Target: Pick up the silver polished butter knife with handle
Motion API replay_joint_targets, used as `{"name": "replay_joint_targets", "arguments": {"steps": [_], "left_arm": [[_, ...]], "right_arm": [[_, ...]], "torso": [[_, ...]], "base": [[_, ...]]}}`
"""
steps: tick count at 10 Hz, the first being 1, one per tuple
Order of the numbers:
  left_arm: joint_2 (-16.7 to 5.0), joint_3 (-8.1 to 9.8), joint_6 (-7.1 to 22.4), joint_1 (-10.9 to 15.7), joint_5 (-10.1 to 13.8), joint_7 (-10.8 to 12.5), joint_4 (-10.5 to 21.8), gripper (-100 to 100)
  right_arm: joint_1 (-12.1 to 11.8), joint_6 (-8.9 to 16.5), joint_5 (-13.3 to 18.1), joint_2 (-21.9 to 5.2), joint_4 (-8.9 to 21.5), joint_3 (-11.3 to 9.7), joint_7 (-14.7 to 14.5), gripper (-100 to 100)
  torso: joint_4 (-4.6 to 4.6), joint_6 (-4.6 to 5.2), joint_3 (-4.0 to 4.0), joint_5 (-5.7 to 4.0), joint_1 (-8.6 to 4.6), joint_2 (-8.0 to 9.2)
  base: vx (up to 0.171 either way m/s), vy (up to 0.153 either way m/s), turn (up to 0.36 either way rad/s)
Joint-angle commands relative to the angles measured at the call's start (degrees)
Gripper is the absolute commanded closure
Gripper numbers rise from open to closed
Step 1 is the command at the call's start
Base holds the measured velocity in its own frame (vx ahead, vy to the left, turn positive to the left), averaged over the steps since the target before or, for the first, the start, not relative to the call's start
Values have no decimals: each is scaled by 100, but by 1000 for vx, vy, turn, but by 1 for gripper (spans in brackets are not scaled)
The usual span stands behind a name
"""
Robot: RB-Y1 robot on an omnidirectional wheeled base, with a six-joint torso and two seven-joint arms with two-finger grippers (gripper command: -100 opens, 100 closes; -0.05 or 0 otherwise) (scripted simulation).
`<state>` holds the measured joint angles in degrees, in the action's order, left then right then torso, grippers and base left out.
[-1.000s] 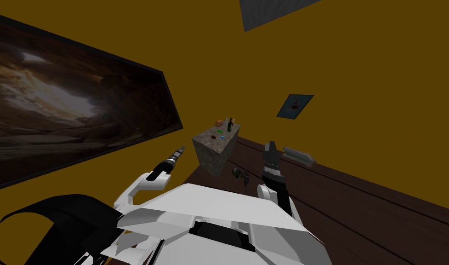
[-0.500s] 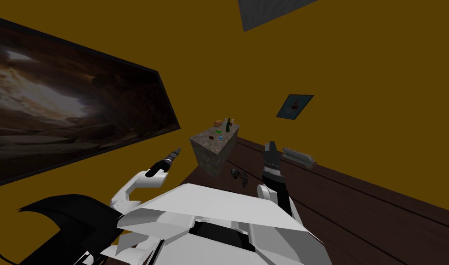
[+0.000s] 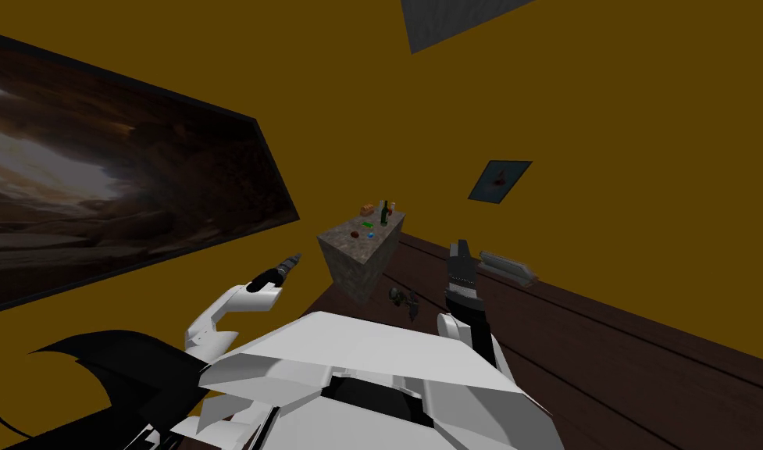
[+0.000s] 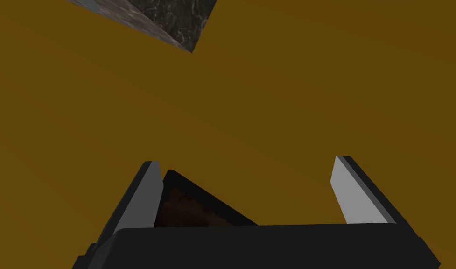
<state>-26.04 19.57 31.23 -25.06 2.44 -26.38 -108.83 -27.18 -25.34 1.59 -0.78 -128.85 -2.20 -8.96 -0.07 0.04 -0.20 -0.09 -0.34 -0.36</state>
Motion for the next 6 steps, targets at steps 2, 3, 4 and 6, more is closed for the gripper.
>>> {"name": "replay_joint_targets", "arguments": {"steps": [2,3,4,6], "left_arm": [[-36,65,319,25,6,-94,87,-100],[-153,193,541,156,35,-250,289,-100],[-153,193,671,156,35,-250,289,-100],[-268,317,1013,295,68,-403,492,-100]], "right_arm": [[0,0,0,0,0,0,0,0],[0,0,0,-1,0,1,0,0],[0,0,0,0,0,0,0,0],[0,0,0,0,0,0,0,0]], "torso": [[0,-1,1,0,3,2],[2,-1,6,3,17,11],[1,0,3,2,10,5],[-1,1,-2,1,3,-3]], "base": [[50,-58,-1],[62,-68,-32],[78,-70,-9],[82,-83,-27]]}}
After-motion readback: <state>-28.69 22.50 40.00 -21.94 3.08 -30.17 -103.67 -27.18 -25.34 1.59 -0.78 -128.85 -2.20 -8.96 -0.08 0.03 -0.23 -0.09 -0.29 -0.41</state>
